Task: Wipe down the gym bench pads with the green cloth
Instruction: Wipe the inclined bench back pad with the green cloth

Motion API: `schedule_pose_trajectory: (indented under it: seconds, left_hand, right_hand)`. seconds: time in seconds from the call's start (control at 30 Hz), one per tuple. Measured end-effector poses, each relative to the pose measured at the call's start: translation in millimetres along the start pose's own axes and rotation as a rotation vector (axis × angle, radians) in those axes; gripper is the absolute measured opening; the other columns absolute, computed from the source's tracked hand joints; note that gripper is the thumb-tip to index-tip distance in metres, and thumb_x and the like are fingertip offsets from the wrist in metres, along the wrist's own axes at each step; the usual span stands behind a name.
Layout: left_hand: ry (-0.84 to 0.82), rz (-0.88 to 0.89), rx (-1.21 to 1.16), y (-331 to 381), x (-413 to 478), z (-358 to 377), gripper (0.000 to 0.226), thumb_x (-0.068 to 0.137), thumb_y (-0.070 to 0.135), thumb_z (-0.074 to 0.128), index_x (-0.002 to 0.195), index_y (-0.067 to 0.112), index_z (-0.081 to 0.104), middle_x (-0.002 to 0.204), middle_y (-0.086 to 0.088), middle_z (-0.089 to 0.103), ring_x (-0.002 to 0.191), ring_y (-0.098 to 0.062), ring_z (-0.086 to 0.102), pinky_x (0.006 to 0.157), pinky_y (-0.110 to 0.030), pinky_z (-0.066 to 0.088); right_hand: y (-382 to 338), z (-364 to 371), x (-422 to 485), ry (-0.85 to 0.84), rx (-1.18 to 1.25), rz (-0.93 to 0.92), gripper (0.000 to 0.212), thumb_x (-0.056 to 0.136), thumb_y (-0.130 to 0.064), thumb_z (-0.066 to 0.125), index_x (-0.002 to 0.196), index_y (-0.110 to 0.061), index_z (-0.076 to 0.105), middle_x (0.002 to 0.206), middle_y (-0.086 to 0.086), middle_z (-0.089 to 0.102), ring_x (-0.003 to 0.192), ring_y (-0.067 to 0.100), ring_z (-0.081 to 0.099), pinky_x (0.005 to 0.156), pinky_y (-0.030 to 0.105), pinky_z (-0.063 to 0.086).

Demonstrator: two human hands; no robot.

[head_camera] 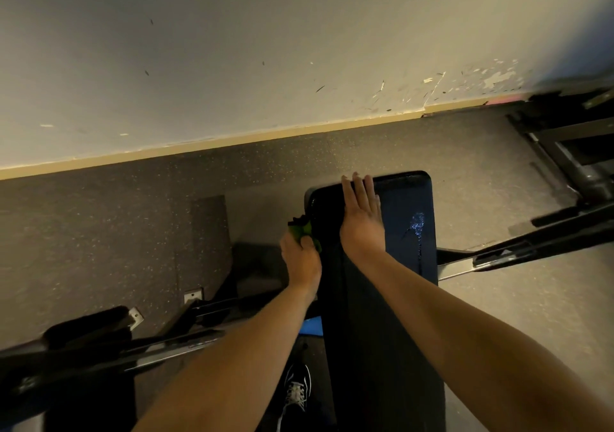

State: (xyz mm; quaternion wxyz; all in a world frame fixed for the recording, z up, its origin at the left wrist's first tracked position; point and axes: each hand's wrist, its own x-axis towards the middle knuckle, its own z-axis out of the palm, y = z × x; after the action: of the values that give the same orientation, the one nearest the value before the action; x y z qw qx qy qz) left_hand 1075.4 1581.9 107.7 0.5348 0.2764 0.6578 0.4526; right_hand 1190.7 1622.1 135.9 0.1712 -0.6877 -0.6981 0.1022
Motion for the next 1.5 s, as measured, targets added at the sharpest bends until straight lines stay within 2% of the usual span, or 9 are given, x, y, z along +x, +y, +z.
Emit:
schedule_pose_trajectory:
  seconds: [0.2, 0.3, 0.43, 0.53, 0.63, 0.87, 1.1, 1.23, 1.5]
  left_hand:
    - [-0.098, 0.188, -0.033, 30.9, 4.9, -8.5, 0.055, 0.103, 0.009, 0.043, 0.122, 0.060, 0.045, 0.128, 0.016, 0.056, 0.123, -0.003, 0.054, 0.104, -0.028, 0.045]
    - [-0.080, 0.184, 0.030, 55.6, 17.7, 2.5, 0.020, 0.107, 0.030, 0.040, 0.117, 0.042, 0.052, 0.111, 0.018, 0.055, 0.111, -0.007, 0.054, 0.103, -0.035, 0.043]
    - [-0.054, 0.172, 0.173, 58.2, 25.1, 15.0, 0.040, 0.107, 0.041, 0.035, 0.135, 0.016, 0.048, 0.127, -0.003, 0.053, 0.126, -0.025, 0.046, 0.109, -0.046, 0.037]
    - [-0.043, 0.124, 0.122, 45.2, 23.1, 18.4, 0.029, 0.107, 0.035, 0.038, 0.132, 0.022, 0.044, 0.134, -0.008, 0.049, 0.130, -0.028, 0.046, 0.110, -0.050, 0.040]
    - [-0.058, 0.113, 0.067, 33.3, 2.9, 13.8, 0.019, 0.106, 0.022, 0.042, 0.121, 0.032, 0.036, 0.123, -0.001, 0.051, 0.113, -0.017, 0.057, 0.089, -0.027, 0.051]
    - [-0.069, 0.166, 0.229, 19.0, -16.7, -2.6, 0.028, 0.104, 0.013, 0.048, 0.126, 0.019, 0.033, 0.108, 0.003, 0.053, 0.088, -0.004, 0.060, 0.064, -0.016, 0.049]
    - [-0.057, 0.165, 0.216, 40.7, -4.5, -8.9, 0.030, 0.102, 0.013, 0.052, 0.126, 0.019, 0.035, 0.116, -0.005, 0.054, 0.090, -0.009, 0.059, 0.063, -0.017, 0.048]
    - [-0.056, 0.218, 0.233, 69.1, 18.9, 12.4, 0.031, 0.104, 0.023, 0.050, 0.132, 0.020, 0.036, 0.118, -0.001, 0.054, 0.098, -0.014, 0.060, 0.074, -0.024, 0.050]
    - [-0.063, 0.312, 0.349, 16.1, -0.3, 4.3, 0.022, 0.105, 0.024, 0.045, 0.123, 0.019, 0.032, 0.116, -0.005, 0.056, 0.096, -0.019, 0.062, 0.067, -0.019, 0.044]
  right_hand:
    - [2.0, -2.4, -4.9, 0.004, -0.017, -0.017, 0.083, 0.090, 0.002, 0.048, 0.159, -0.025, 0.011, 0.166, 0.001, -0.002, 0.152, 0.020, -0.014, 0.124, 0.047, 0.006]
    - [-1.5, -1.8, -16.4, -0.010, -0.019, 0.017, 0.081, 0.095, -0.005, 0.045, 0.159, -0.031, 0.003, 0.166, -0.002, -0.010, 0.151, 0.019, -0.018, 0.124, 0.048, 0.005]
    - [0.6, 5.3, -31.1, -0.017, -0.001, 0.038, 0.072, 0.101, -0.012, 0.039, 0.158, -0.034, 0.000, 0.165, -0.003, -0.014, 0.150, 0.016, -0.020, 0.124, 0.047, 0.006]
    - [5.4, 10.3, -28.9, -0.001, 0.021, 0.024, 0.073, 0.102, -0.010, 0.041, 0.158, -0.033, 0.001, 0.165, -0.003, -0.013, 0.150, 0.015, -0.019, 0.124, 0.046, 0.006]
    - [9.6, 13.0, -27.8, 0.013, 0.048, 0.011, 0.070, 0.102, -0.010, 0.043, 0.158, -0.031, 0.006, 0.166, -0.001, -0.008, 0.151, 0.016, -0.016, 0.124, 0.047, 0.008]
    - [8.6, 13.7, -35.6, 0.021, 0.102, 0.024, 0.065, 0.102, -0.012, 0.044, 0.158, -0.024, 0.013, 0.166, 0.001, 0.002, 0.153, 0.016, -0.008, 0.123, 0.046, 0.018]
    - [7.6, 13.2, -41.1, -0.001, 0.117, 0.064, 0.065, 0.103, -0.015, 0.042, 0.158, -0.027, 0.011, 0.166, -0.006, -0.001, 0.152, 0.012, -0.009, 0.123, 0.041, 0.022]
    - [9.9, 14.4, -41.6, -0.001, 0.145, 0.046, 0.064, 0.104, -0.015, 0.042, 0.158, -0.026, 0.012, 0.166, -0.007, -0.001, 0.152, 0.011, -0.010, 0.124, 0.039, 0.015]
    - [8.9, 14.0, -43.9, 0.041, 0.190, 0.054, 0.060, 0.103, -0.015, 0.045, 0.158, -0.018, 0.019, 0.165, -0.001, 0.009, 0.152, 0.012, -0.003, 0.124, 0.037, 0.016]
